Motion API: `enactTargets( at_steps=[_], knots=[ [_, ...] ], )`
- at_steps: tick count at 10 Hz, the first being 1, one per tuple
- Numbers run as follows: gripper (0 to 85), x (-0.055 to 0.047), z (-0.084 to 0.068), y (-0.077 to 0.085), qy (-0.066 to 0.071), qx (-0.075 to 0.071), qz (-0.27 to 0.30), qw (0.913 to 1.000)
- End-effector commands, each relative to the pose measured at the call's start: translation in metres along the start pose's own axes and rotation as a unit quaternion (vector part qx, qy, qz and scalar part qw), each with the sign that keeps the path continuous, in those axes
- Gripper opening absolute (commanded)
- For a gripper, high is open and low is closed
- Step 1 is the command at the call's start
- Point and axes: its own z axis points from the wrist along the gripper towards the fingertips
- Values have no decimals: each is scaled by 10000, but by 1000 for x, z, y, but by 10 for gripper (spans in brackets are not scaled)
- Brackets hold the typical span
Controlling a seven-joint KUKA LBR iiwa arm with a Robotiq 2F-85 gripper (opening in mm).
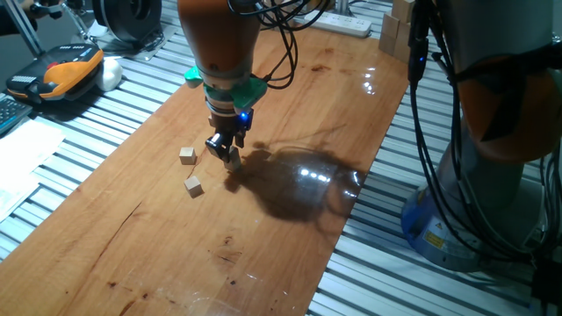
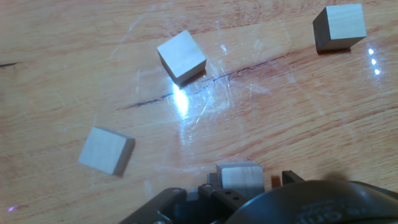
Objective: Stack the blocks in a vertical line of five
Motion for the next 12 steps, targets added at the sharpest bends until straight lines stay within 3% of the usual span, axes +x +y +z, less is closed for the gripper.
enactTargets(
  at_steps=[1,12],
  knots=[
    [510,0,0,0,0,-1,-2,10000],
    [510,-3,0,-2,-9,5,-17,10000]
  ],
)
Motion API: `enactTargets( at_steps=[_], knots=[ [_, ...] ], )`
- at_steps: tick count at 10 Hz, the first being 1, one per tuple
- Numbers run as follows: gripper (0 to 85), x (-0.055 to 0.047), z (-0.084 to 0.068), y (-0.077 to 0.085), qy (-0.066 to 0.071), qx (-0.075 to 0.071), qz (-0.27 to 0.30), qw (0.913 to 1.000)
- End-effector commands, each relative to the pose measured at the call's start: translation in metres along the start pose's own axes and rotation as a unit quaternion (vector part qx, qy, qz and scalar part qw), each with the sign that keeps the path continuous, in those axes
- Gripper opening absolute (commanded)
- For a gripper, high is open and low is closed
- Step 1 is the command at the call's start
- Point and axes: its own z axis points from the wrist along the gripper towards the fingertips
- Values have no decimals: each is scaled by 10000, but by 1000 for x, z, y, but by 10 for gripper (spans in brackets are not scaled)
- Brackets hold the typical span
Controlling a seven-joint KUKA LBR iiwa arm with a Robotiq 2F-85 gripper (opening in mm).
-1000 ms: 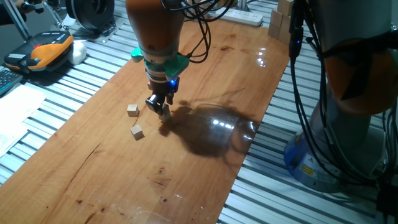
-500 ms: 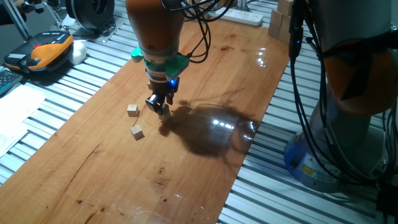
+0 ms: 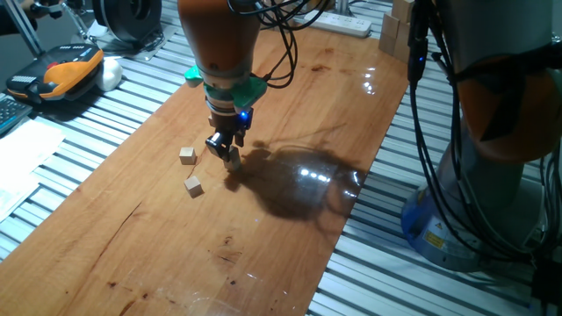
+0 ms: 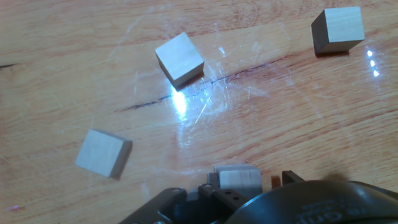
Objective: Stack the blocks in a vertical line of five
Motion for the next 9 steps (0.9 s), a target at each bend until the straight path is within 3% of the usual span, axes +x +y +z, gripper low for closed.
enactTargets(
  at_steps=[1,9],
  knots=[
    [510,0,0,0,-4,1,-1,10000],
    [510,-1,0,4,-19,3,22,10000]
  ],
)
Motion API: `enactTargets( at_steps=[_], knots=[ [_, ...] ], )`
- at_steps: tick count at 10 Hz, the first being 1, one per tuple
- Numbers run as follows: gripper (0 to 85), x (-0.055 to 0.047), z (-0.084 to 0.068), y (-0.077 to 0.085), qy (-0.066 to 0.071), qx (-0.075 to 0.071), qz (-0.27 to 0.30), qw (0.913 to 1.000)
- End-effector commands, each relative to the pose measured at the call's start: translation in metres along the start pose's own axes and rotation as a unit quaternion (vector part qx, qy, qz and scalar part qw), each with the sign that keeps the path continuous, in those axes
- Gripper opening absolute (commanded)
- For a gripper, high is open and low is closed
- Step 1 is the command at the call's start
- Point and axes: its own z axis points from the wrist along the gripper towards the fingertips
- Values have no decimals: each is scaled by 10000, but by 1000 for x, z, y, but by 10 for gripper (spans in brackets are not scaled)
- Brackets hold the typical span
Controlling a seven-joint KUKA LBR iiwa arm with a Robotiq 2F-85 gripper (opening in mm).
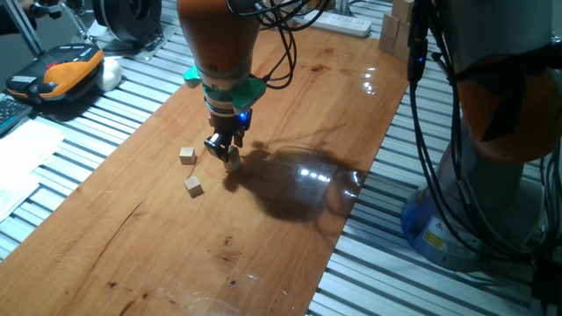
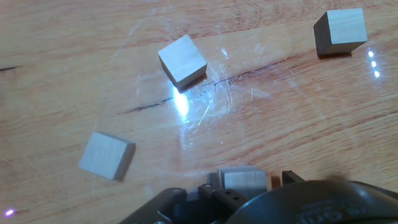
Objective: Stack the blocks in a vertical line of five
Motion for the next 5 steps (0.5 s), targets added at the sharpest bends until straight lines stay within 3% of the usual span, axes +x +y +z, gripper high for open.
enactTargets(
  at_steps=[1,5],
  knots=[
    [510,0,-1,0,0,-1,0,10000],
    [510,0,-10,4,3,-9,54,10000]
  ],
)
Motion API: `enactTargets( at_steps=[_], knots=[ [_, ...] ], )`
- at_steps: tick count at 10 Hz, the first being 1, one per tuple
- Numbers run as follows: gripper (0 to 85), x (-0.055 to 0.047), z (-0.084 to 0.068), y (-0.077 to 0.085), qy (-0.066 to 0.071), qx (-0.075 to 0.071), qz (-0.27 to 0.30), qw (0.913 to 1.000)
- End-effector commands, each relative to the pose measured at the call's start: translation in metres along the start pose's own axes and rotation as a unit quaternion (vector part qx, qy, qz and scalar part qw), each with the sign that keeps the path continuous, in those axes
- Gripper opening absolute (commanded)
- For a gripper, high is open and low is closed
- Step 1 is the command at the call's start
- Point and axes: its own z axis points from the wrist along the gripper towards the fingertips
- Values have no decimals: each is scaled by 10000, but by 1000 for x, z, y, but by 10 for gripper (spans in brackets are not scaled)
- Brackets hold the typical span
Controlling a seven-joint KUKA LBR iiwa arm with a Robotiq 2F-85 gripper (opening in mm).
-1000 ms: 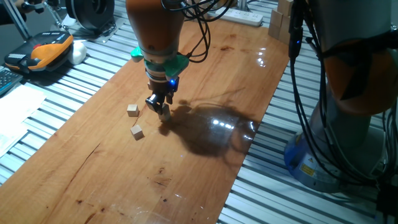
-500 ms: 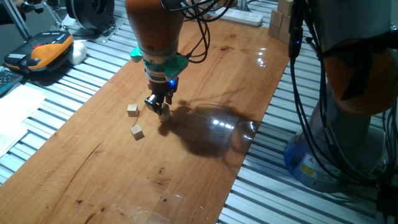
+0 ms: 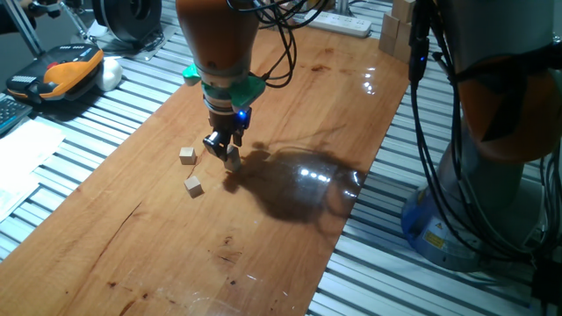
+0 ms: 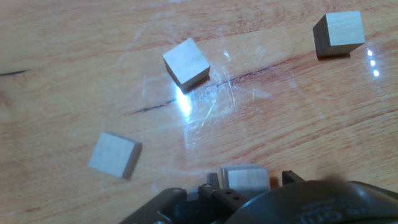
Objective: Stack the blocks in a vertical line of five
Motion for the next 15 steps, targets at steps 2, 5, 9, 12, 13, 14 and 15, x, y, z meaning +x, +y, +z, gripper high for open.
enactTargets(
  at_steps=[2,5,9,12,13,14,15],
  knots=[
    [510,-1,-5,3,-24,-10,67,10000],
    [510,-7,-18,2,11,-141,59,9999],
    [510,-15,-38,17,127,-14,233,9996],
    [510,-19,-35,40,151,9,507,9986],
    [510,-18,-33,45,129,24,568,9983],
    [510,-18,-34,49,133,15,621,9980],
    [510,-19,-35,56,140,38,689,9975]
  ],
)
